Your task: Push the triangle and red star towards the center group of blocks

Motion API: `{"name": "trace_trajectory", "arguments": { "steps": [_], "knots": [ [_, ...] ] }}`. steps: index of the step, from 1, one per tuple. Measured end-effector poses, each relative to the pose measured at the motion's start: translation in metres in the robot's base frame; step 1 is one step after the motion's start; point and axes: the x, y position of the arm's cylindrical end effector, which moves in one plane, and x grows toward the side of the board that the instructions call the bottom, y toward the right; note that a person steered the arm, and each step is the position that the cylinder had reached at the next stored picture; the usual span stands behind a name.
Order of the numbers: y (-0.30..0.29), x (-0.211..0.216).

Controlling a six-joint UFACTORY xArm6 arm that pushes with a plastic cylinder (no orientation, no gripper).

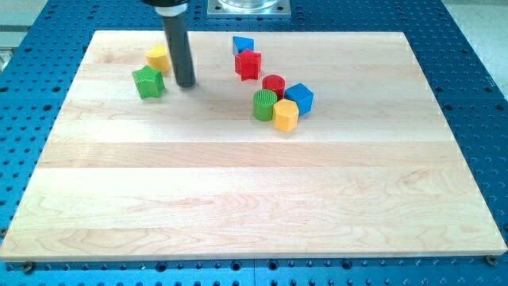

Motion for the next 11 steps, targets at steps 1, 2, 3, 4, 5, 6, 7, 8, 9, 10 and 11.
{"name": "trace_trajectory", "arguments": {
  "steps": [1,2,3,4,5,6,7,8,9,10,11],
  "knots": [
    [0.0,-0.048],
    [0.017,-0.115],
    [0.074,-0.125],
    [0.068,-0.104],
    [0.059,-0.057],
    [0.056,-0.051],
    [0.071,-0.051],
    [0.082,-0.04],
    [0.132,-0.067],
    [0.177,-0.056],
    [0.16,-0.032]
  ]
}}
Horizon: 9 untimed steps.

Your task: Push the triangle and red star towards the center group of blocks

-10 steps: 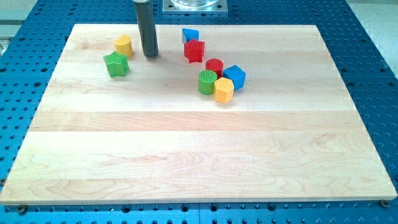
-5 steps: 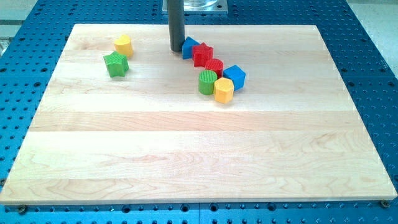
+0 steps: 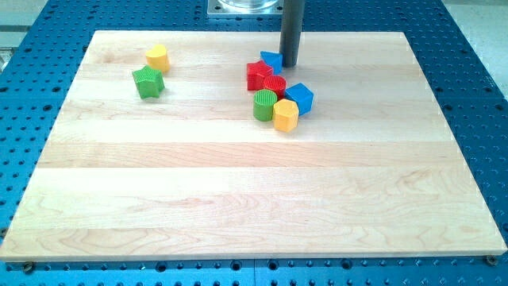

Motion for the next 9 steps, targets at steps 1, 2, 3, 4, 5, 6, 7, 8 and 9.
{"name": "trace_trajectory", "arguments": {
  "steps": [1,2,3,4,5,6,7,8,9],
  "knots": [
    [-0.015,0.014],
    [-0.02,-0.038],
    [-0.033,-0.011],
    [-0.035,0.027],
    [-0.041,0.029],
    [-0.058,0.044],
    [-0.079,0.049],
    [-0.093,0.05],
    [-0.117,0.051]
  ]
}}
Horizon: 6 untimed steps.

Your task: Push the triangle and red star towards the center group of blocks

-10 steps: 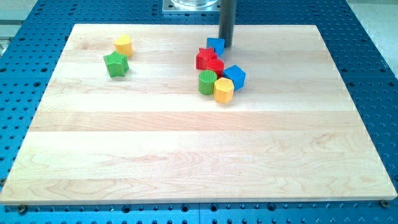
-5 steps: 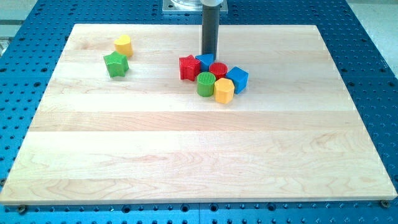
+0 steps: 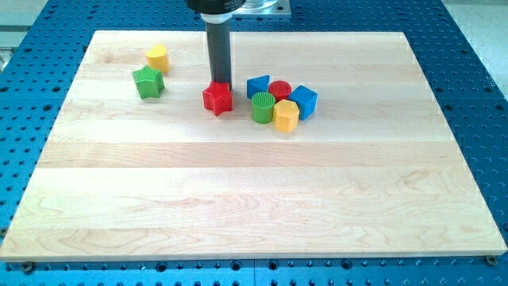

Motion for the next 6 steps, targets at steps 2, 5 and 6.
{"name": "trace_trajectory", "arguments": {
  "steps": [2,5,6],
  "knots": [
    [-0.045,0.014],
    [0.008,0.024],
    [0.009,0.024]
  ]
}}
